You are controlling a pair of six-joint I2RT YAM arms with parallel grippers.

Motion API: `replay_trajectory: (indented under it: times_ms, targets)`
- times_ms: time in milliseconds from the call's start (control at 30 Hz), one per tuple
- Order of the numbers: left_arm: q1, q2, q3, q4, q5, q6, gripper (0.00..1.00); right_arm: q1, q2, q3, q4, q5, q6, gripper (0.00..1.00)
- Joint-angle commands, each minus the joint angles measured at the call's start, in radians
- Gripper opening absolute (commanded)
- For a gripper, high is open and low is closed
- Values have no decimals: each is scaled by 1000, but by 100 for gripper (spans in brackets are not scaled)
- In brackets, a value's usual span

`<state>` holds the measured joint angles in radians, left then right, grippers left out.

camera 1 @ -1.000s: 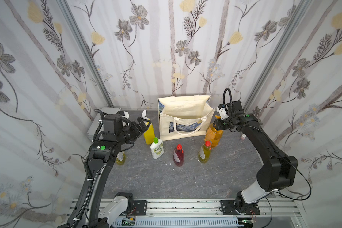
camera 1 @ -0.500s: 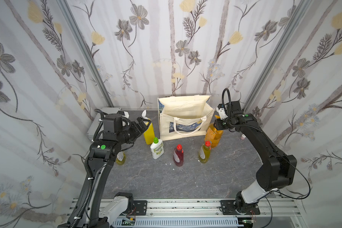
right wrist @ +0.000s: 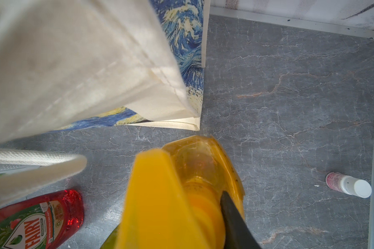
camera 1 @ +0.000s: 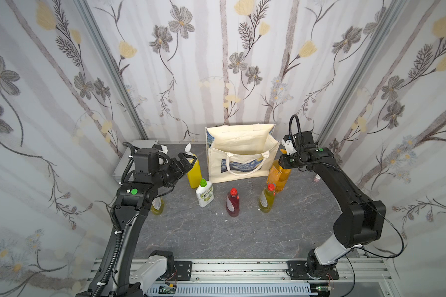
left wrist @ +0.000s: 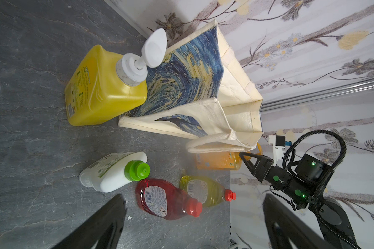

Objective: Pack dish soap into the shopping bag
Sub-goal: Pick up the bottle of dish soap at the center of the board.

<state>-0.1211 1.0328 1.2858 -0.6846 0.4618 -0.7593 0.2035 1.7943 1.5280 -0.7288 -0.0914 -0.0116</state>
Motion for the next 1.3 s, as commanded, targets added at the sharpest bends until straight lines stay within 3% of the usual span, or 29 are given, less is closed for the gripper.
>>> replay_trajectory:
  times_ms: [0,167,833,1033,1267]
  targets:
    - [6,-2,7,40,9,8,100,4,9,-3,16,-29,15,25]
    - [9,-7,7,36,12,9,100,3,-15,14,16,-28,20,18]
    - [34,-26,-19,41,70,31,100,2,-148,189,-171,15,89,13]
    - [45,-32,-37,43,100,43,100,3,-180,353,-295,38,126,13]
    - [50,-41,-69,58,127,37,100,8,-112,675,-477,50,169,13]
